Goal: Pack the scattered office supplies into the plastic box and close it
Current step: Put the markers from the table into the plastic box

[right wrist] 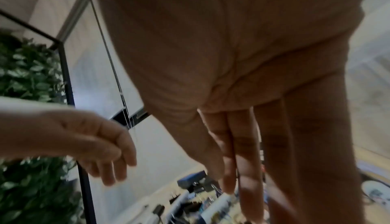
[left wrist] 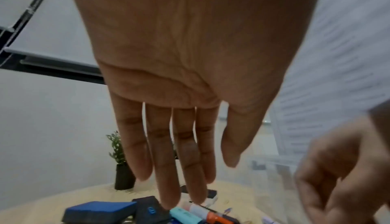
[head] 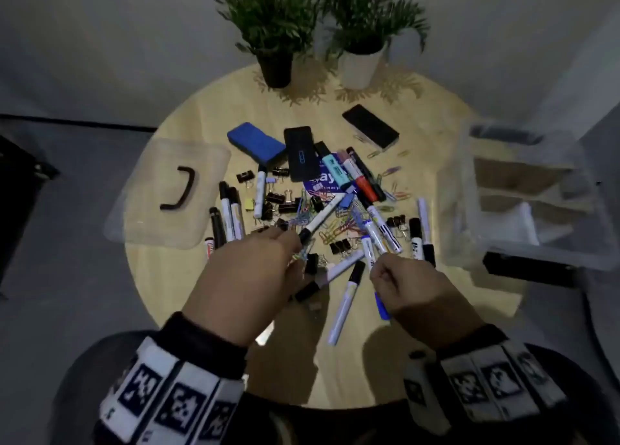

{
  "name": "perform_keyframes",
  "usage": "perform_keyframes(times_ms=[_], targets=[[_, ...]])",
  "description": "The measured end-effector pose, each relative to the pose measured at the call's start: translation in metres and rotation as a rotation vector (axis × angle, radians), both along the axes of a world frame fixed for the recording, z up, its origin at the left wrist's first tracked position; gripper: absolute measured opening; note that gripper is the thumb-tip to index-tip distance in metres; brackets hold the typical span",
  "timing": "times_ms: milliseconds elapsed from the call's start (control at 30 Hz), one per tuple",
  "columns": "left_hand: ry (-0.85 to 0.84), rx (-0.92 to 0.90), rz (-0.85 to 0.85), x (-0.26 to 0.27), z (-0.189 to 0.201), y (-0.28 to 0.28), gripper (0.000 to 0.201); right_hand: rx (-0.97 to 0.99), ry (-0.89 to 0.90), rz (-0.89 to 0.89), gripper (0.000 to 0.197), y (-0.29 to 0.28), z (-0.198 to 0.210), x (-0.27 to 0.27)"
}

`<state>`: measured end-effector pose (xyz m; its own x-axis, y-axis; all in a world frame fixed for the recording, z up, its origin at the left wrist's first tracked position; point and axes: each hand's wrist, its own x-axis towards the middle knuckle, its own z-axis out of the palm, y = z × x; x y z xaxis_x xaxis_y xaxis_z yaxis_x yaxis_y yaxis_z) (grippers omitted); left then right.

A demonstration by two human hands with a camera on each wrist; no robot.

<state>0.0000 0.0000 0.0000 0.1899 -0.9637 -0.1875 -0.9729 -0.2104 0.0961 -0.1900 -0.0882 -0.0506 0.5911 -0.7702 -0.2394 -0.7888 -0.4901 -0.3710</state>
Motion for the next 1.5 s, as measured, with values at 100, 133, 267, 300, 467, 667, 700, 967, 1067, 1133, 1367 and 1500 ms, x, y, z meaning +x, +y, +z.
perform_keyframes(times_ms=[100,133,267,300,467,667,700,967,1067,1133,1367,1500], targets=[[-0.013,0.017,-0.039,-0.018,-0.019,-0.002,0.019,0.017,0.126,-0.116,0.013,0.002,-0.013,0.006],[-0.030,0.046,-0.065,-0.024,-0.026,-0.006,0.018,0.009,0.154,-0.131,0.013,0.000,-0.015,0.011],[-0.087,0.216,-0.072,-0.038,-0.054,-0.027,0.026,-0.003,0.286,-0.177,0.038,-0.007,-0.029,0.023],[-0.092,0.220,-0.069,-0.042,-0.058,-0.028,0.027,0.010,0.331,-0.162,0.047,-0.007,-0.034,0.024],[-0.115,0.246,-0.081,-0.054,-0.071,-0.026,0.027,-0.025,0.413,-0.165,0.055,0.001,-0.051,0.024],[-0.044,0.256,-0.034,-0.051,-0.084,-0.019,0.025,0.073,0.251,-0.226,0.063,0.003,-0.037,0.007],[-0.011,0.257,-0.020,-0.050,-0.084,-0.019,0.025,0.091,0.217,-0.247,0.052,-0.003,-0.031,0.006],[0.267,0.050,0.148,-0.023,-0.055,-0.063,0.035,-0.004,0.065,-0.265,0.029,-0.045,0.005,0.024],[0.299,-0.067,0.198,-0.012,-0.045,-0.081,0.032,-0.076,0.213,-0.145,0.019,-0.054,-0.013,0.033],[0.298,-0.116,0.234,-0.005,-0.050,-0.091,0.028,-0.091,0.232,-0.120,0.031,-0.056,-0.025,0.035],[0.280,0.027,0.255,0.009,-0.095,-0.110,0.029,0.022,0.341,-0.041,0.063,-0.049,-0.054,0.028],[0.194,0.099,0.240,0.008,-0.108,-0.113,0.025,0.069,0.206,-0.311,0.039,-0.046,-0.050,0.029]])
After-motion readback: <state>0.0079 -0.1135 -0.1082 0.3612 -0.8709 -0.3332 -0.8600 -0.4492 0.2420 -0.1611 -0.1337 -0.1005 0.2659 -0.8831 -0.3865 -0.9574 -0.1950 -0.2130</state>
